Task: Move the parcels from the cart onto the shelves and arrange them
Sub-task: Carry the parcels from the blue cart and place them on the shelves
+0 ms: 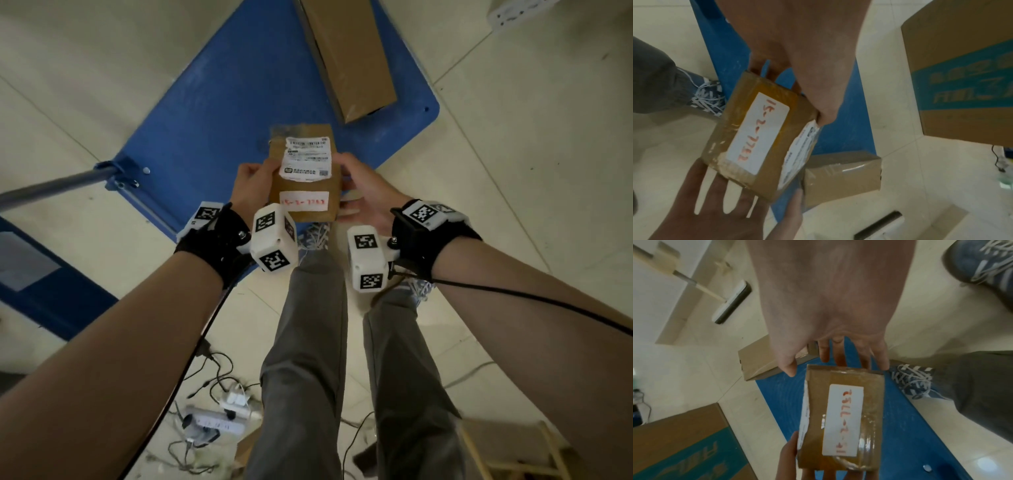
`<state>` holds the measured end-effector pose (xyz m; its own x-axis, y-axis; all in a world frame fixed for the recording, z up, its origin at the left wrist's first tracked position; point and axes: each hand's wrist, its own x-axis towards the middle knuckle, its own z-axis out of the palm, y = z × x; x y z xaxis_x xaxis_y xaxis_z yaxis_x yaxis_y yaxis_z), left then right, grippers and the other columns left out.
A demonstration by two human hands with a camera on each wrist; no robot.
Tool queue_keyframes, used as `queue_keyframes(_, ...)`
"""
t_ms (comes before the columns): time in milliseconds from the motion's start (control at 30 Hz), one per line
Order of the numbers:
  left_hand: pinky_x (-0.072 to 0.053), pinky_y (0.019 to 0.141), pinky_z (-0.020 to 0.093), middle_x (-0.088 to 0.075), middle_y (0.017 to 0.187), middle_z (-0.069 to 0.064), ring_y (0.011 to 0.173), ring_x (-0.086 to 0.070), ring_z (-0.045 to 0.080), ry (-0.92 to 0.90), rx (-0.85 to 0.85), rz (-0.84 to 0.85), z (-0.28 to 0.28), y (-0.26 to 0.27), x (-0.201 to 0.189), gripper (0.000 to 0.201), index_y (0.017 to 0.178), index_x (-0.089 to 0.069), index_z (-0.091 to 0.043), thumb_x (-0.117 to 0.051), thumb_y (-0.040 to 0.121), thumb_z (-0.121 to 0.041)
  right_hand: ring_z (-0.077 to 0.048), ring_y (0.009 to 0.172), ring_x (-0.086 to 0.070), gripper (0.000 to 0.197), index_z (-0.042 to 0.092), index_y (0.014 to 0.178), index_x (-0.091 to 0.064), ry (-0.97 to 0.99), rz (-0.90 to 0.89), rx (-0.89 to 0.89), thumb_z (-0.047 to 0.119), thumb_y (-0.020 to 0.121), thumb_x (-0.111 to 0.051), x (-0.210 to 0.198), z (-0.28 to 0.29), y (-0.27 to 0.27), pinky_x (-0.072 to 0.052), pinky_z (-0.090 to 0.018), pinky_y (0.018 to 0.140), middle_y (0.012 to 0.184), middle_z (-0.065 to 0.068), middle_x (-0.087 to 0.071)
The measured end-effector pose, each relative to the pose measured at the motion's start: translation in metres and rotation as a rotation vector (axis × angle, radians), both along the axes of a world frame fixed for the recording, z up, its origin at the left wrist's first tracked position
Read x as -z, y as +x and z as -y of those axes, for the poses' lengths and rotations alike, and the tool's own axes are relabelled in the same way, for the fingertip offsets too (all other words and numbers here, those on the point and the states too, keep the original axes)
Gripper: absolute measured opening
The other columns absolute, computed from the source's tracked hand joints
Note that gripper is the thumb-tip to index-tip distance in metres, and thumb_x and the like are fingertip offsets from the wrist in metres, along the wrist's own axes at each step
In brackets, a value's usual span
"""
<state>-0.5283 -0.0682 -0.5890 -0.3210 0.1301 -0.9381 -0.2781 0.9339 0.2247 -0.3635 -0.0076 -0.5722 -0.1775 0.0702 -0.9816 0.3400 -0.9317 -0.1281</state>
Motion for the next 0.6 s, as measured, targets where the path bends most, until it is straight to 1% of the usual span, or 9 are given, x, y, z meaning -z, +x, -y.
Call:
queue_keyframes(67, -0.046, 0.062, 0.029, -0.048, 0.089, -0.003, 0.076, -0.053, 0.014, 0.002, 0.054, 0.039, -0.001, 0.013, -0.007, 0.031, 0.099, -0.043, -0.015, -0.057, 0.093, -0.042, -0.025, 0.097, -0.070, 0.051, 0.020, 0.131, -0.058, -0.015, 0.016, 0.021, 0.055, 0.093, -0.055, -0.005, 0.008, 0.019, -0.062, -0.035, 0.070, 0.108, -0.004, -0.069)
queue_keyframes(167, -0.053, 0.070, 0.034, -0.061, 0.115, 0.006, 0.093, -0.063, 0.019, -0.006, 0.160, 0.131, 0.003, 0.040, -0.015, 0.054, 0.118, -0.055, -0.014, -0.063, 0.082, -0.054, -0.026, 0.099, -0.067, 0.041, 0.020, 0.122, -0.061, -0.036, 0.037, 0.075, 0.051, 0.097, -0.053, -0.009, 0.022, 0.053, -0.060, -0.040, 0.078, 0.099, -0.005, -0.068)
queue_keyframes(200, -0.055, 0.076, 0.037, -0.063, 0.116, 0.006, 0.096, -0.065, 0.020, -0.020, 0.178, 0.163, 0.005, 0.049, -0.017, 0.055, 0.116, -0.058, -0.016, -0.064, 0.079, -0.056, -0.025, 0.101, -0.065, 0.039, 0.020, 0.121, -0.061, -0.039, 0.050, 0.103, 0.050, 0.097, -0.053, -0.009, 0.026, 0.063, -0.059, -0.041, 0.080, 0.097, -0.004, -0.067)
queue_keyframes(267, -0.056, 0.086, 0.040, -0.067, 0.104, 0.005, 0.091, -0.066, 0.022, -0.010, 0.186, 0.207, 0.005, 0.069, -0.022, 0.041, 0.101, -0.063, -0.018, -0.065, 0.082, -0.054, -0.024, 0.104, -0.062, 0.041, 0.022, 0.126, -0.059, -0.040, 0.078, 0.149, 0.050, 0.096, -0.054, -0.010, 0.033, 0.082, -0.058, -0.040, 0.079, 0.097, -0.002, -0.065)
queue_keyframes(300, -0.057, 0.084, 0.039, -0.068, 0.098, 0.004, 0.086, -0.067, 0.022, -0.010, 0.202, 0.233, 0.005, 0.079, -0.027, 0.036, 0.098, -0.063, -0.017, -0.063, 0.085, -0.051, -0.022, 0.102, -0.062, 0.039, 0.024, 0.124, -0.060, -0.038, 0.083, 0.162, 0.050, 0.095, -0.054, -0.010, 0.036, 0.091, -0.057, -0.039, 0.078, 0.098, -0.002, -0.065)
queue_keyframes(400, -0.060, 0.058, 0.027, -0.074, 0.072, -0.002, 0.068, -0.071, 0.016, 0.012, 0.243, 0.293, 0.004, 0.110, -0.039, 0.024, 0.095, -0.064, -0.018, -0.056, 0.095, -0.041, -0.020, 0.093, -0.064, 0.028, 0.030, 0.111, -0.063, -0.058, 0.099, 0.229, 0.050, 0.094, -0.055, -0.014, 0.042, 0.122, -0.056, -0.035, 0.075, 0.094, -0.001, -0.068)
queue_keyframes(467, -0.053, 0.042, 0.021, -0.069, 0.055, -0.005, 0.050, -0.067, 0.009, 0.018, 0.265, 0.338, 0.001, 0.128, -0.049, 0.021, 0.088, -0.061, -0.019, -0.053, 0.098, -0.036, -0.022, 0.091, -0.065, 0.032, 0.029, 0.114, -0.064, -0.080, 0.103, 0.263, 0.051, 0.092, -0.057, -0.016, 0.045, 0.143, -0.058, -0.034, 0.067, 0.093, -0.003, -0.068)
queue_keyframes(500, -0.053, 0.044, 0.022, -0.070, 0.057, -0.004, 0.049, -0.067, 0.010, -0.003, 0.265, 0.361, -0.001, 0.136, -0.050, 0.022, 0.088, -0.060, -0.020, -0.052, 0.097, -0.039, -0.024, 0.089, -0.065, 0.034, 0.028, 0.115, -0.064, -0.096, 0.108, 0.283, 0.051, 0.091, -0.058, -0.017, 0.047, 0.154, -0.059, -0.034, 0.065, 0.093, -0.005, -0.068)
queue_keyframes(600, -0.054, 0.065, 0.032, -0.060, 0.085, -0.004, 0.071, -0.060, 0.014, -0.086, 0.329, 0.396, -0.006, 0.160, -0.053, 0.032, 0.090, -0.054, -0.027, -0.049, 0.092, -0.059, -0.025, 0.081, -0.065, 0.031, 0.024, 0.101, -0.065, -0.131, 0.117, 0.339, 0.052, 0.089, -0.060, -0.020, 0.053, 0.185, -0.060, -0.039, 0.067, 0.084, -0.010, -0.065)
